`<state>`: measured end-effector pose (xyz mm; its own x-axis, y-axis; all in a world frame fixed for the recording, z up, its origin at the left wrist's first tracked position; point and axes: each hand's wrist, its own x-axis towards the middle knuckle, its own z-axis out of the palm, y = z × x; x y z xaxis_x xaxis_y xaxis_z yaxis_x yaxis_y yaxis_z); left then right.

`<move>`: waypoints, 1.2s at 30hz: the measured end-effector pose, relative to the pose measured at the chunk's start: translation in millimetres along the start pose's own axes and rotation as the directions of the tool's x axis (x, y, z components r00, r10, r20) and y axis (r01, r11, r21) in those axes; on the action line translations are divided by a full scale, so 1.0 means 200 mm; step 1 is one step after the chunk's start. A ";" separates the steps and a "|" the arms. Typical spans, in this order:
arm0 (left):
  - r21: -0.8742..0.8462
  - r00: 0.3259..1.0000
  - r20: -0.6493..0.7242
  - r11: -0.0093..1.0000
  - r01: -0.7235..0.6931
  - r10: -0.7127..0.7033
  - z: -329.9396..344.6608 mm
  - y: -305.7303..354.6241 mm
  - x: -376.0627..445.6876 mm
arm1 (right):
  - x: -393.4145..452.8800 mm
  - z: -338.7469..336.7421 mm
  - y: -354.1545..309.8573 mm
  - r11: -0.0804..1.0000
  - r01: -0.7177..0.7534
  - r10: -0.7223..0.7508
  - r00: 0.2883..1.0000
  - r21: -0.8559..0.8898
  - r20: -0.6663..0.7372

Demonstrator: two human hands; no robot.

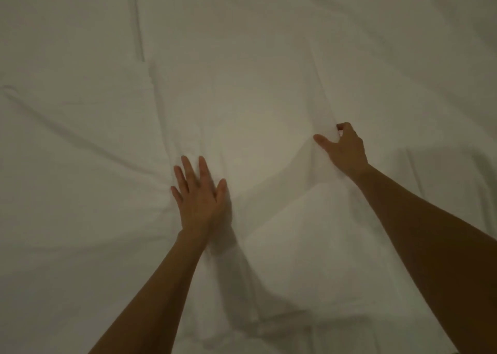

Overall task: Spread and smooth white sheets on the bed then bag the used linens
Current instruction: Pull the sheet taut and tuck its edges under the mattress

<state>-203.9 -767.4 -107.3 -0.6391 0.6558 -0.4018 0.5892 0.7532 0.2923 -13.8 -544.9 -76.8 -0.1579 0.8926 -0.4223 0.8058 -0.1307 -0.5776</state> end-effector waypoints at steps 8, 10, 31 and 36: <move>-0.006 0.999 0.045 1.000 0.030 -0.030 0.03 0.16 0.03 | 0.03 -0.15 -0.05 0.990 0.135 -0.136 0.990 0.045 0.028; -0.030 0.997 0.073 0.999 0.029 -0.027 0.02 0.22 0.05 | 0.02 -0.19 -0.08 0.990 0.139 -0.139 0.990 0.032 -0.003; -0.889 0.861 0.432 -0.034 0.457 0.269 -1.20 -0.67 -0.04 | -1.12 0.79 -1.82 0.812 0.575 -0.484 0.759 -0.099 0.435; -0.841 0.878 0.466 -0.254 0.477 0.105 -1.19 -1.33 -0.06 | -1.43 1.39 -1.84 0.889 0.450 -0.275 0.672 -0.084 0.688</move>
<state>-471.2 -963.6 26.1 -0.2686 0.6321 -0.7268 -0.8707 0.1634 0.4639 -423.2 -871.9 61.9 -0.7205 0.3387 -0.6051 0.6930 0.3217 -0.6451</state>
